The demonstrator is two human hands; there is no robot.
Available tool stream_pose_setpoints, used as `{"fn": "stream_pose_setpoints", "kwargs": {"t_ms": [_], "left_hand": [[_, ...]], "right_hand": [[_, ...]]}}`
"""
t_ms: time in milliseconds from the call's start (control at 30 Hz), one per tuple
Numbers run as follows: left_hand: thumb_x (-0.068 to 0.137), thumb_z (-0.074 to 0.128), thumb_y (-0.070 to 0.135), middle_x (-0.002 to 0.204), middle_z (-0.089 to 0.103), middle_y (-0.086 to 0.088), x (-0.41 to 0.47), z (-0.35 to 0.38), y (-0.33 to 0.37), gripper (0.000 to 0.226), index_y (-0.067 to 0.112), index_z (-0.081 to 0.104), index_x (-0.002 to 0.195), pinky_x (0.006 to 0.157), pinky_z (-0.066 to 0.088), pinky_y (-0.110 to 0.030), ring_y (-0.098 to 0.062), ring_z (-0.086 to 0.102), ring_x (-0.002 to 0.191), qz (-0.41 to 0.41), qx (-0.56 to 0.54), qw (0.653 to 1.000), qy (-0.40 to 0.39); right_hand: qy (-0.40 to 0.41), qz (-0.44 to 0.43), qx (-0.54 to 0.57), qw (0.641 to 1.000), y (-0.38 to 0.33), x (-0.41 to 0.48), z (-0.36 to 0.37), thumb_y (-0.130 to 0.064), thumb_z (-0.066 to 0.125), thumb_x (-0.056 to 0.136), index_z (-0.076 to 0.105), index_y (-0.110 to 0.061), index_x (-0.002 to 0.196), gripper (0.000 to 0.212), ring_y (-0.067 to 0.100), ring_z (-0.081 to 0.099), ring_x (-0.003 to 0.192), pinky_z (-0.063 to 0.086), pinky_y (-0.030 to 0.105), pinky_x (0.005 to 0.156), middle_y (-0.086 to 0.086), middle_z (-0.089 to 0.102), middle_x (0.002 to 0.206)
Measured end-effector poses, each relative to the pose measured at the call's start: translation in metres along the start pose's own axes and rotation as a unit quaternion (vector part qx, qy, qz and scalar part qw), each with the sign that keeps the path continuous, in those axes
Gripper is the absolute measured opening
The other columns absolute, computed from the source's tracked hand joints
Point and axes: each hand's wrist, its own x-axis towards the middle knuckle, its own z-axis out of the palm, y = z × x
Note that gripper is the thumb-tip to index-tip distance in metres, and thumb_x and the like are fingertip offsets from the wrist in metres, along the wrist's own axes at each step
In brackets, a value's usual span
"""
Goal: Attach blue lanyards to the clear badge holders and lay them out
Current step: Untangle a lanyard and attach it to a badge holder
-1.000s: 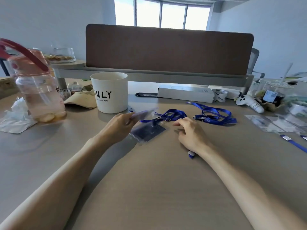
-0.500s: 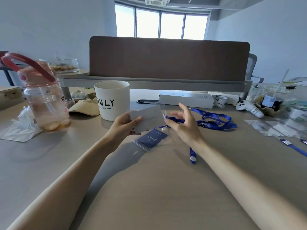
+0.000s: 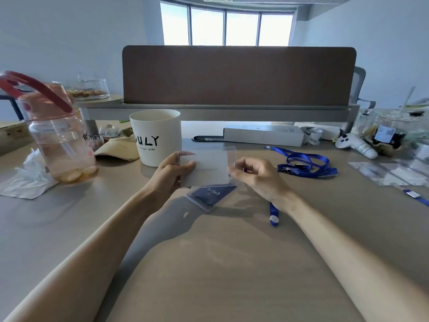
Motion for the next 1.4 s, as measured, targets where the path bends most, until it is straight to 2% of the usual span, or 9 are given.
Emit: {"fn": "stream_pose_setpoints", "kwargs": {"t_ms": [233,433,567,633,700,833,1100,1267,1400], "left_hand": [[0.089,0.058,0.008,0.096,0.063,-0.007,0.001,-0.008,-0.002,0.023,0.011,0.057,0.112,0.063,0.051,-0.028,-0.021,0.062,0.083,-0.006,0.038,0.999,0.024],[0.08,0.066,-0.007,0.071,0.062,-0.001,0.002,-0.013,-0.004,0.016,0.008,0.063,0.079,0.061,0.042,-0.021,-0.008,0.053,0.063,0.093,0.162,0.982,0.027],[0.081,0.07,0.002,0.084,0.062,0.011,-0.003,-0.012,-0.004,0.012,0.012,0.063,0.082,0.067,0.044,-0.008,0.002,0.057,0.076,0.199,0.401,0.891,0.071],[0.082,0.071,0.008,0.096,0.064,0.008,-0.003,-0.02,-0.01,0.014,0.015,0.064,0.092,0.074,0.047,-0.019,-0.014,0.061,0.089,0.239,0.528,0.813,0.06],[0.085,0.068,0.018,0.112,0.066,0.005,-0.002,-0.027,-0.013,0.024,0.025,0.06,0.106,0.08,0.051,-0.029,-0.019,0.061,0.1,0.235,0.588,0.774,-0.005],[0.079,0.051,0.045,0.138,0.043,0.014,-0.003,-0.021,-0.009,0.058,0.038,0.041,0.136,0.095,0.033,-0.028,-0.003,0.036,0.119,0.149,0.595,0.771,-0.172],[0.087,0.05,0.059,0.094,0.054,0.014,-0.012,0.016,-0.005,0.033,0.027,0.057,0.095,0.074,0.044,-0.023,-0.009,0.051,0.088,0.249,0.437,0.86,-0.092],[0.084,0.067,0.031,0.079,0.057,0.014,-0.013,0.02,-0.001,0.017,0.016,0.063,0.092,0.056,0.039,-0.012,-0.012,0.053,0.07,0.32,0.44,0.836,-0.071],[0.08,0.066,0.04,0.078,0.056,0.016,-0.015,0.018,0.002,0.022,0.022,0.07,0.091,0.055,0.043,-0.018,-0.009,0.052,0.065,0.353,0.489,0.795,-0.064]], "right_hand": [[-0.044,0.004,-0.01,0.999,-0.002,-0.003,-0.007,-0.019,0.062,0.094,0.071,-0.001,0.095,0.02,0.014,0.066,0.069,0.053,0.022,0.069,0.016,0.073,0.087],[0.027,-0.032,-0.285,0.957,0.013,-0.003,-0.017,-0.046,0.066,0.085,0.072,-0.023,0.077,0.024,0.009,0.062,0.061,0.05,0.03,0.061,-0.007,0.071,0.07],[0.019,0.042,-0.15,0.988,0.007,-0.003,-0.013,-0.033,0.066,0.089,0.073,-0.023,0.081,0.014,-0.005,0.056,0.058,0.045,0.024,0.067,-0.007,0.075,0.079],[-0.002,0.094,-0.09,0.991,0.003,-0.004,-0.014,-0.034,0.063,0.092,0.075,-0.02,0.085,0.019,-0.006,0.053,0.059,0.039,0.022,0.071,-0.006,0.075,0.085],[-0.001,0.115,-0.073,0.991,0.004,-0.005,-0.014,-0.032,0.066,0.091,0.076,-0.019,0.085,0.017,-0.001,0.051,0.062,0.038,0.021,0.07,-0.008,0.072,0.081],[0.033,0.128,0.009,0.991,0.001,-0.005,-0.011,-0.019,0.078,0.081,0.073,-0.016,0.091,0.012,0.011,0.062,0.074,0.049,0.024,0.07,0.001,0.074,0.084],[0.049,0.111,0.07,0.99,-0.013,-0.007,0.006,-0.009,0.083,0.073,0.07,-0.009,0.093,0.024,0.015,0.072,0.076,0.056,0.022,0.071,0.006,0.076,0.086],[0.027,0.099,0.084,0.991,-0.018,-0.011,0.01,-0.011,0.083,0.073,0.069,-0.01,0.096,0.026,0.019,0.074,0.073,0.057,0.026,0.079,0.007,0.077,0.083],[0.019,0.095,0.075,0.992,-0.019,-0.013,0.012,-0.013,0.083,0.073,0.07,-0.011,0.097,0.028,0.021,0.074,0.077,0.057,0.031,0.085,0.008,0.077,0.084]]}}
